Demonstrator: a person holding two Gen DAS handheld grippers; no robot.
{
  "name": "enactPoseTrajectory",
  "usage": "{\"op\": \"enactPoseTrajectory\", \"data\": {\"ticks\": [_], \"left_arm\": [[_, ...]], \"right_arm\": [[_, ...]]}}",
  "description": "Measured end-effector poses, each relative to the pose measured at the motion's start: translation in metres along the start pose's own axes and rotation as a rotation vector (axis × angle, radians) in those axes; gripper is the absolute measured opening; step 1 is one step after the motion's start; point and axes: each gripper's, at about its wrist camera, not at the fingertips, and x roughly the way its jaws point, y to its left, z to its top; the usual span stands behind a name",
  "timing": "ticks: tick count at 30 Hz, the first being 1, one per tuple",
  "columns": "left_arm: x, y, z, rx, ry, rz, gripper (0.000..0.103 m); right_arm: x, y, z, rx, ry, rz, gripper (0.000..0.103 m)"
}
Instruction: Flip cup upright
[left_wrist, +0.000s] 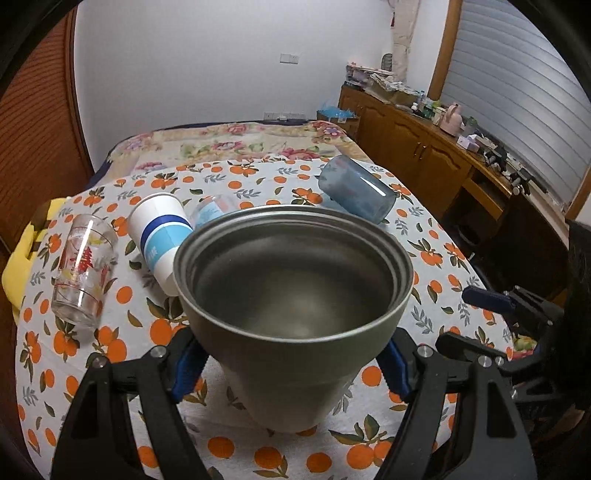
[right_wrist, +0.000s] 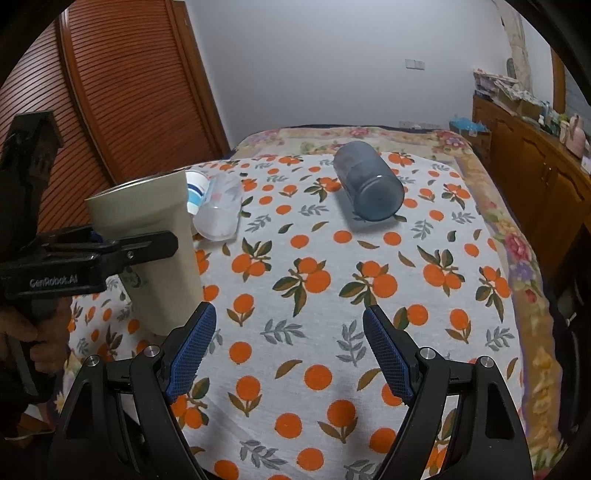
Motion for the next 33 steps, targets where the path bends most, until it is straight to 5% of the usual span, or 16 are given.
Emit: {"op": "enactPoseTrajectory", "data": {"ticks": [33], "left_arm": [[-0.045, -0.011, -0.065, 0.091, -0.136, 0.077, 0.083]], "right_arm": [[-0.017, 0.022, -0.003, 0.013, -0.068, 0.008, 0.084]]}}
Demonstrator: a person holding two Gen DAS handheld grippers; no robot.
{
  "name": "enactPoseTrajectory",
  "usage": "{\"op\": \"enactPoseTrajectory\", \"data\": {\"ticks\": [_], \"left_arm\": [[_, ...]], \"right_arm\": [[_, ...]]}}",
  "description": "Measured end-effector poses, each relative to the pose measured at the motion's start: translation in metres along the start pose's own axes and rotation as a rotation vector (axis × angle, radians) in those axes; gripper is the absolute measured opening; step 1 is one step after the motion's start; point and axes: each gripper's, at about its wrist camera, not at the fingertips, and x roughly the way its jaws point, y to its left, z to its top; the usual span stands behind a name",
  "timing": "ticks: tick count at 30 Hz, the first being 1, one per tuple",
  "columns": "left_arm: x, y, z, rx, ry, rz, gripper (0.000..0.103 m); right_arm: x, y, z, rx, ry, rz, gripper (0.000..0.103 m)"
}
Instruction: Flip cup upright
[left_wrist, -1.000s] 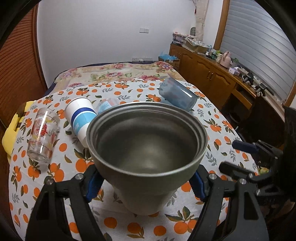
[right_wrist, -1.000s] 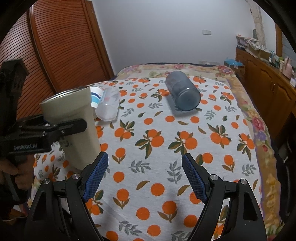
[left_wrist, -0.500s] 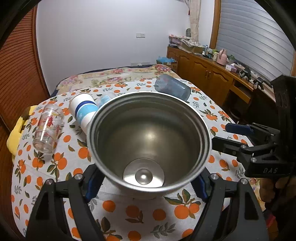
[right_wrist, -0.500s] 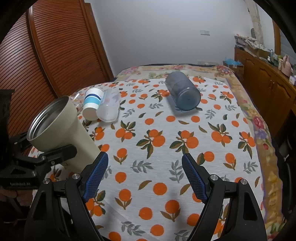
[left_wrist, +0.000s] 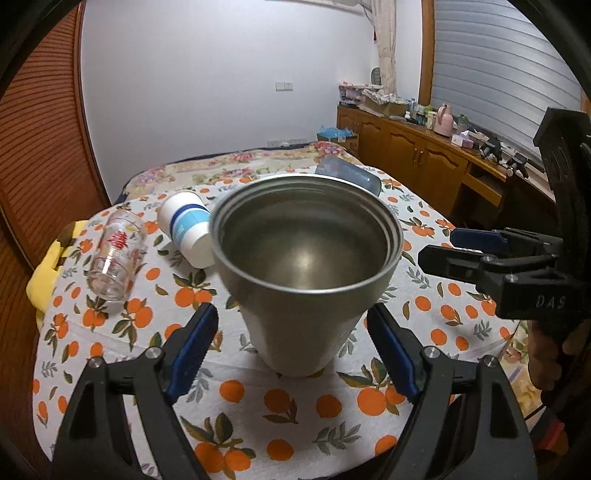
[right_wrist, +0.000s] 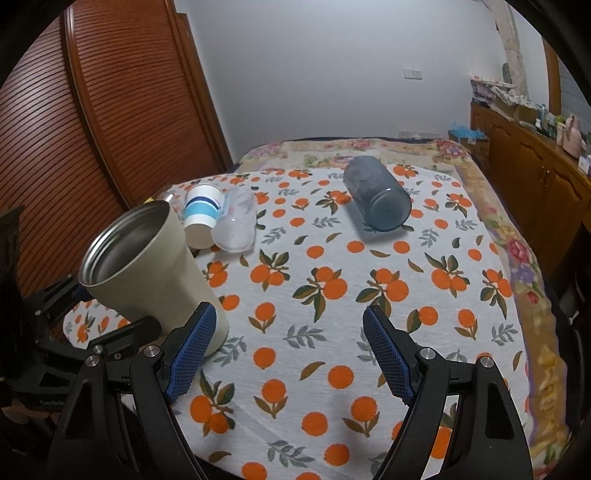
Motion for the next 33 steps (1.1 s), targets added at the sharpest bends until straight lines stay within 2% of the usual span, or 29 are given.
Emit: {"op": "enactPoseTrajectory", "data": {"ticks": [11, 17, 21, 33], "left_arm": [[-0.035, 0.01, -0.004, -0.006, -0.086, 0.039, 0.083], [-0.048, 0.015, -0.005, -0.029, -0.126, 0.064, 0.085], [-0.051, 0.021, -0.008, -0.048, -0.141, 0.089, 0.089], [-0.059, 0.032, -0.017, -0.077, -0.167, 0.157, 0.092]], "right_arm": [[-0.028, 0.018, -0.002, -0.011, -0.129, -0.028, 0.087], [-0.042, 0.029, -0.009, -0.01, -0.209, -0.054, 0.093], [-0.049, 0.036, -0.017, -0.014, -0.245, -0.076, 0.101], [-0.056, 0.046, -0.029, -0.011, -0.281, -0.124, 0.103]]}}
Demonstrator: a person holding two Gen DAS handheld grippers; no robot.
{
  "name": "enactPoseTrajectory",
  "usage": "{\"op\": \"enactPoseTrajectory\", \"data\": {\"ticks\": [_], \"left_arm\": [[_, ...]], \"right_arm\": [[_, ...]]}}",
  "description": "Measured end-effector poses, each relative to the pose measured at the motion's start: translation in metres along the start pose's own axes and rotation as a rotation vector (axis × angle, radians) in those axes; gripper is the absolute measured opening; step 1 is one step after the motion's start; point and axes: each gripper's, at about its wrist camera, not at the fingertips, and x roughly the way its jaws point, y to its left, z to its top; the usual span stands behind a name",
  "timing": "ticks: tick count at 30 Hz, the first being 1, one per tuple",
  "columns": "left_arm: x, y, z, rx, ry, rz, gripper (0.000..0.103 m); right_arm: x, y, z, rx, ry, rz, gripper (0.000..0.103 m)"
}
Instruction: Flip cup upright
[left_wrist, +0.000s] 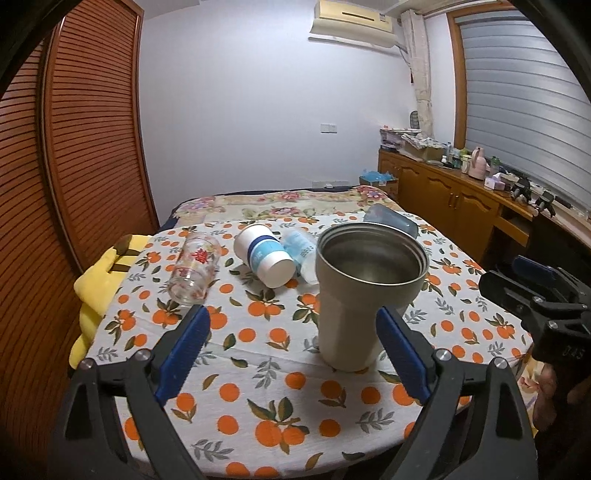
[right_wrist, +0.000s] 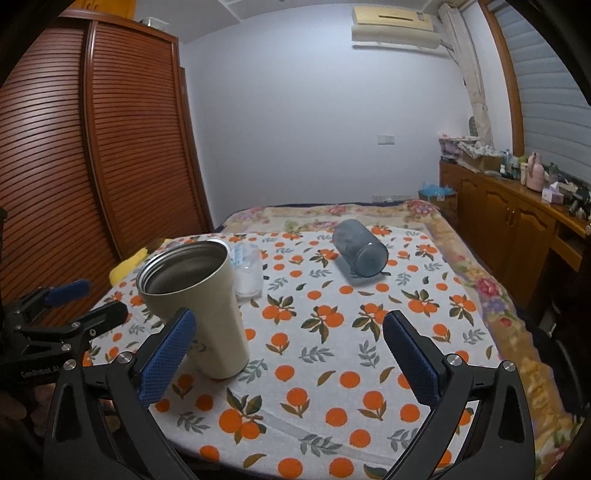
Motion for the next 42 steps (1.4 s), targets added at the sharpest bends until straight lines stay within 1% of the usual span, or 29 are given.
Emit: {"op": "enactPoseTrajectory", "data": {"ticks": [34, 42], "left_arm": [[-0.0027, 0.0067, -0.0031, -0.018, 0.001, -0.005, 0.092], [-0.0053, 0.0057, -0.0017, -0.015, -0.01, -0.002, 0.092]], "right_arm": [[-0.0025, 0.0022, -0.0006, -0.005, -0.005, -0.013, 0.103], [-0.0027, 0.0025, -0.0006, -0.004, -0.004, -0.013, 0.103]]}}
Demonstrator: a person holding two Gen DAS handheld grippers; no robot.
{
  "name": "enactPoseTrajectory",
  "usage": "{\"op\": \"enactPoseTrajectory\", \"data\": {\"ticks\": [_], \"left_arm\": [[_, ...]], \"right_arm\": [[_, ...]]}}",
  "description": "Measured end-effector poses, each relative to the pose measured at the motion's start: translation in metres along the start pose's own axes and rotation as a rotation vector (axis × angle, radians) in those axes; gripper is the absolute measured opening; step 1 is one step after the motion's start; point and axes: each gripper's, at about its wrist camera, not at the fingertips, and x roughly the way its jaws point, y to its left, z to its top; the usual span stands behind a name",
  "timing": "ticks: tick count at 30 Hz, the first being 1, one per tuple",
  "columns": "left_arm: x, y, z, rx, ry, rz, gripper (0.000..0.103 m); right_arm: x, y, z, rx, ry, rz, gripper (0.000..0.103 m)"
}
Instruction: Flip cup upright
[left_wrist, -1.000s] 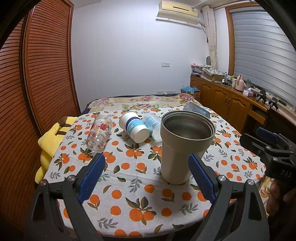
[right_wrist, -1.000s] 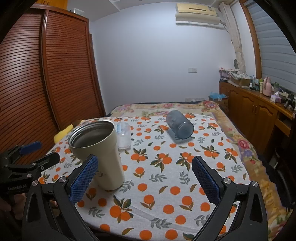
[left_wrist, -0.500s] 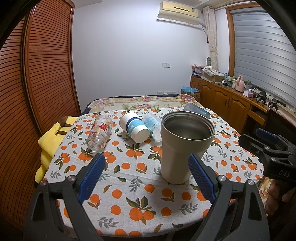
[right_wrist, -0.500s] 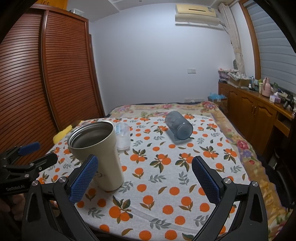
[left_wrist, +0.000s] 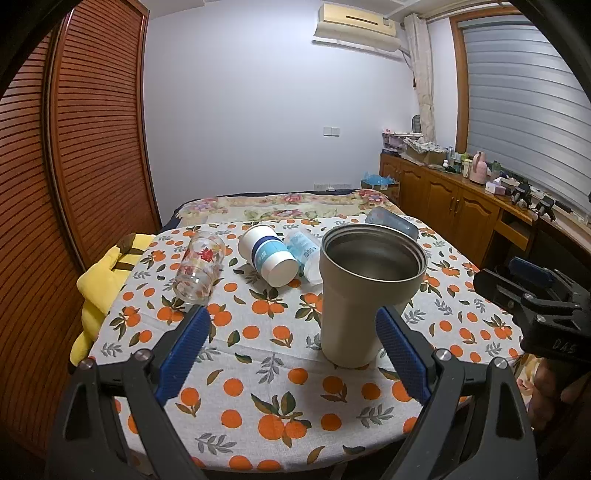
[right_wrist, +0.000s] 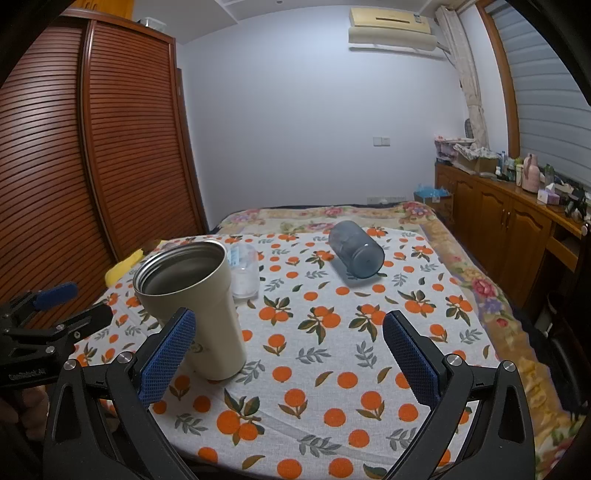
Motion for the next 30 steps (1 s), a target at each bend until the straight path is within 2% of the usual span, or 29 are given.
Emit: {"op": "enactPoseTrajectory", "data": {"ticks": [30], "left_arm": [[-0.0023, -0.0013, 0.0032, 0.002, -0.011, 0.0, 0.092]], "right_arm": [[-0.0012, -0.001, 0.0009, 0.001, -0.005, -0.003, 0.103]]}}
